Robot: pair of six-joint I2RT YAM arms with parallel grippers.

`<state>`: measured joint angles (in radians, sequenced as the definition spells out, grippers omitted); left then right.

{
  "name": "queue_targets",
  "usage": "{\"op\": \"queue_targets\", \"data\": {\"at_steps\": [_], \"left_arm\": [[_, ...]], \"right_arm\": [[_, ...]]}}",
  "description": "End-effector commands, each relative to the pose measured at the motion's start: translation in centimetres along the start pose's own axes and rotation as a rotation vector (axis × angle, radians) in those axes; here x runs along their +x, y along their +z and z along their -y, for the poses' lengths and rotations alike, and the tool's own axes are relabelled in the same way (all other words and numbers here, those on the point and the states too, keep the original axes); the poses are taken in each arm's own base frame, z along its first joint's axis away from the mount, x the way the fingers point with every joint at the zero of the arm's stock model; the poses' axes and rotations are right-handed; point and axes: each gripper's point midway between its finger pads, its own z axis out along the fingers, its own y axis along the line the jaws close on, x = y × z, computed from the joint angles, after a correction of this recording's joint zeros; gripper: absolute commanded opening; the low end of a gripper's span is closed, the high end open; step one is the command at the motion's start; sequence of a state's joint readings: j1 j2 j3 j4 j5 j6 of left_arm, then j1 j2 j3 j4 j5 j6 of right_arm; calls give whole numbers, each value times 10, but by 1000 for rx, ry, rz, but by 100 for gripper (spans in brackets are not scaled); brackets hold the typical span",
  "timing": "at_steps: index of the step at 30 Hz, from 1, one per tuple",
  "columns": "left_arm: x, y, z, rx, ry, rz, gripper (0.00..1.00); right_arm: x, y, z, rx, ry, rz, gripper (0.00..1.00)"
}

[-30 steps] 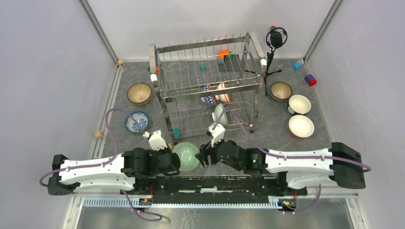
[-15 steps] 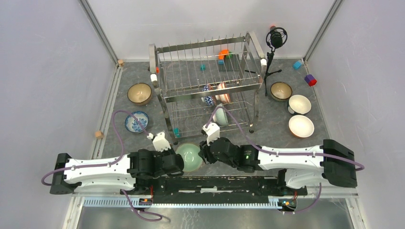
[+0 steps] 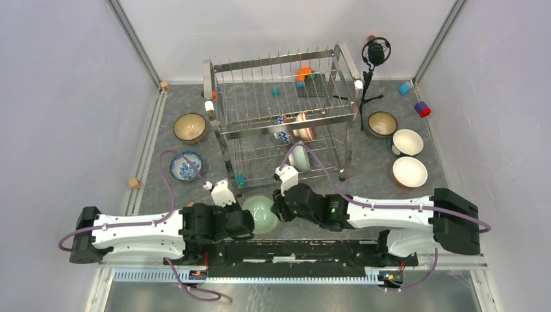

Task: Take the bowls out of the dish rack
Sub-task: Place the bowl at the center of the board.

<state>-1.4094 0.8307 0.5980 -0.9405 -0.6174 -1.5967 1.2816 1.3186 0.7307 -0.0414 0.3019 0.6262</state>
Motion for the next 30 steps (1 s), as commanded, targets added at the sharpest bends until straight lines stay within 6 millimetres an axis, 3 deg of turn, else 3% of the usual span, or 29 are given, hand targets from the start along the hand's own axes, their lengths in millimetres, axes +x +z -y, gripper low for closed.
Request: {"op": "queue_targets", "data": {"at_steps": [1, 3, 6, 8, 13, 15, 19, 27, 30], "left_arm": [[-8, -2, 26, 82, -99, 33, 2], [-8, -2, 25, 81, -95, 32, 2], [-8, -2, 23, 78, -94, 36, 2], [-10, -2, 20, 72, -77, 44, 4], [-21, -7, 10, 32, 5, 79, 49], [-23, -9, 8, 27, 22, 85, 56], [-24, -10, 7, 27, 61, 84, 57], [-13, -7, 11, 47, 159, 42, 41], [-6, -5, 13, 69, 183, 19, 40]], "right_arm": [[-8, 6, -16, -49, 26, -1, 31], [-8, 6, -15, -49, 30, 3, 23], [-10, 4, -14, -41, 23, 8, 2], [-11, 3, -11, -27, 15, 9, 0], [-11, 2, -6, -2, 12, 12, 0], [-11, 2, -5, 2, 17, 15, 0], [-14, 1, -2, 17, 31, 26, 0], [-14, 0, 4, 16, 70, 37, 0], [-14, -1, 5, 6, 81, 39, 0]]}}
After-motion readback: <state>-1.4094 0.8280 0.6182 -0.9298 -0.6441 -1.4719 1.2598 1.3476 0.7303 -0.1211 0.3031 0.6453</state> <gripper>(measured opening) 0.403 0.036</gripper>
